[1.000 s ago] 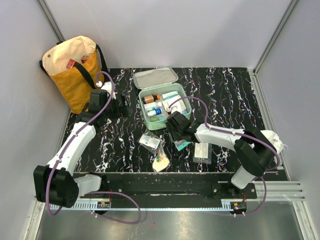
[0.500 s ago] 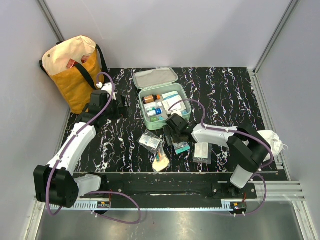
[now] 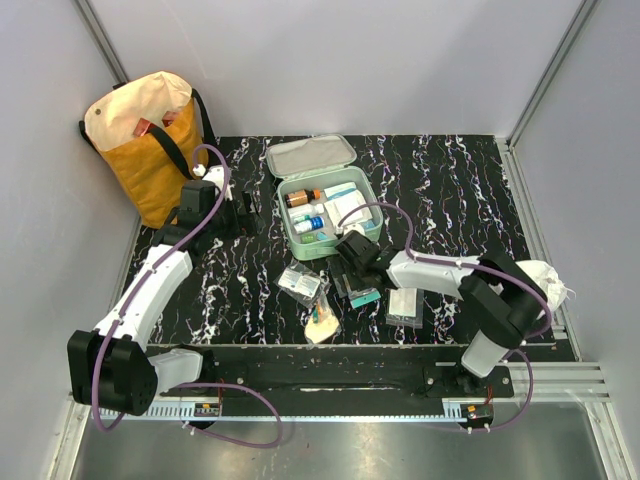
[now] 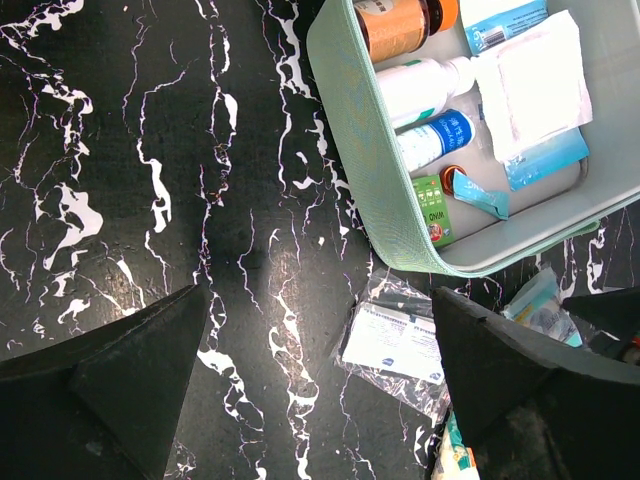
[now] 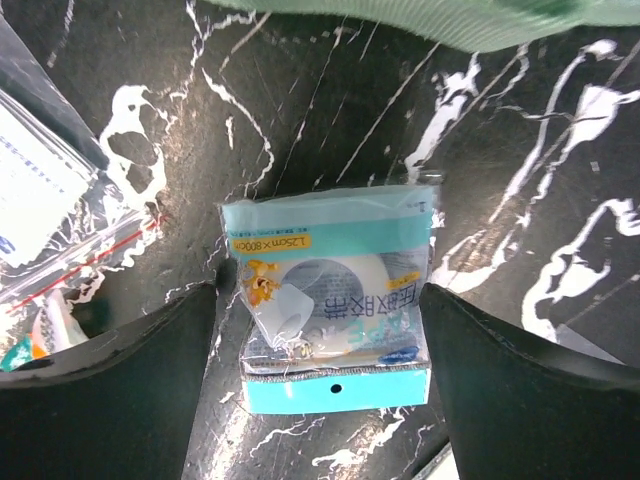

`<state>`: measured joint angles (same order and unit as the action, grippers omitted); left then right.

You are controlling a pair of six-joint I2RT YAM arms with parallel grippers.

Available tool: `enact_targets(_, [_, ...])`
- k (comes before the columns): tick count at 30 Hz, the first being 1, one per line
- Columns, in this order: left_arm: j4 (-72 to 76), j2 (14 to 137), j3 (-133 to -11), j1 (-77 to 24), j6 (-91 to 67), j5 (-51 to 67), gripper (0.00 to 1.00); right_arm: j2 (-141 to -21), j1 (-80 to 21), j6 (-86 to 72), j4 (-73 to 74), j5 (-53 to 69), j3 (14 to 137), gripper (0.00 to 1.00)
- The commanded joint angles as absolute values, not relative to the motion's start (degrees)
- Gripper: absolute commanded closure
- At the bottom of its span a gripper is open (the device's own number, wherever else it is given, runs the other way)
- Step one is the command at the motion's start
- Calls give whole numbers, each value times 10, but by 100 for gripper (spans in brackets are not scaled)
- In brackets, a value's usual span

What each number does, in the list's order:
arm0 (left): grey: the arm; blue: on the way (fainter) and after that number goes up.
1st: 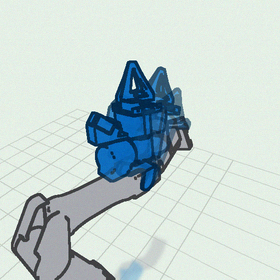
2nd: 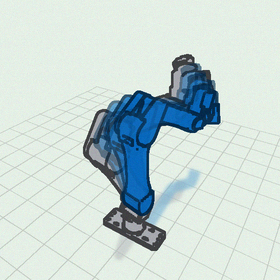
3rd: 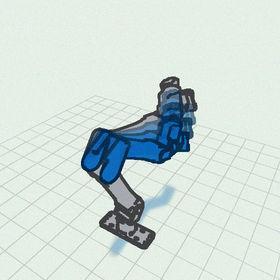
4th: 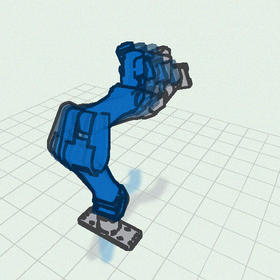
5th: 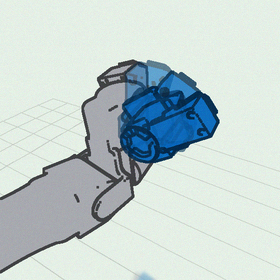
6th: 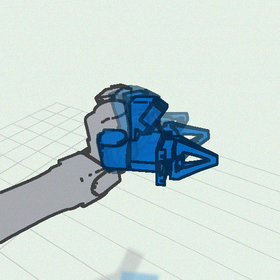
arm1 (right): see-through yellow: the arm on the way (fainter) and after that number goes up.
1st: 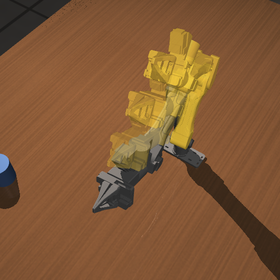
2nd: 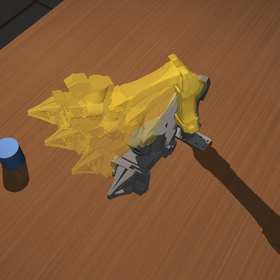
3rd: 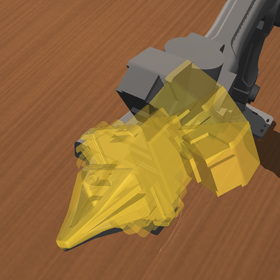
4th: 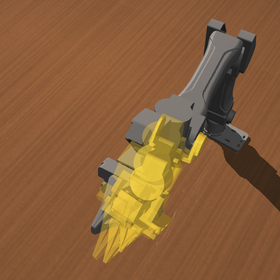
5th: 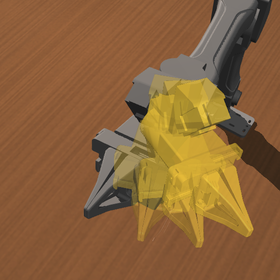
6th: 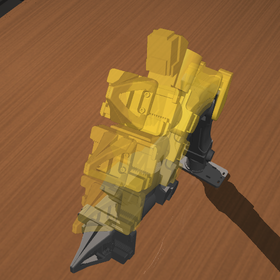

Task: Organize the medicine kit
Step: Pick up the medical item at the center of the board.

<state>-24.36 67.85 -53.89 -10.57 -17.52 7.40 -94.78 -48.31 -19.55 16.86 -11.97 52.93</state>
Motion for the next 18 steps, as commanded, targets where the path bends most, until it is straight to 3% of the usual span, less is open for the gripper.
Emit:
enact_targets(1, [-222, 674, -540, -106, -180, 87, 1, -980, -483, -186, 173, -100, 550, 12])
enact_targets(3, [-222, 675, -540, -106, -180, 86, 1, -985, -483, -185, 171, -100, 552, 14])
enact_targets(10, [-223, 673, -539, -106, -179, 83, 1, -966, -483, -183, 186, -127, 560, 34])
enact_targets(18, [-223, 675, -540, -106, -179, 87, 1, -906, -483, -183, 224, -146, 597, 37])
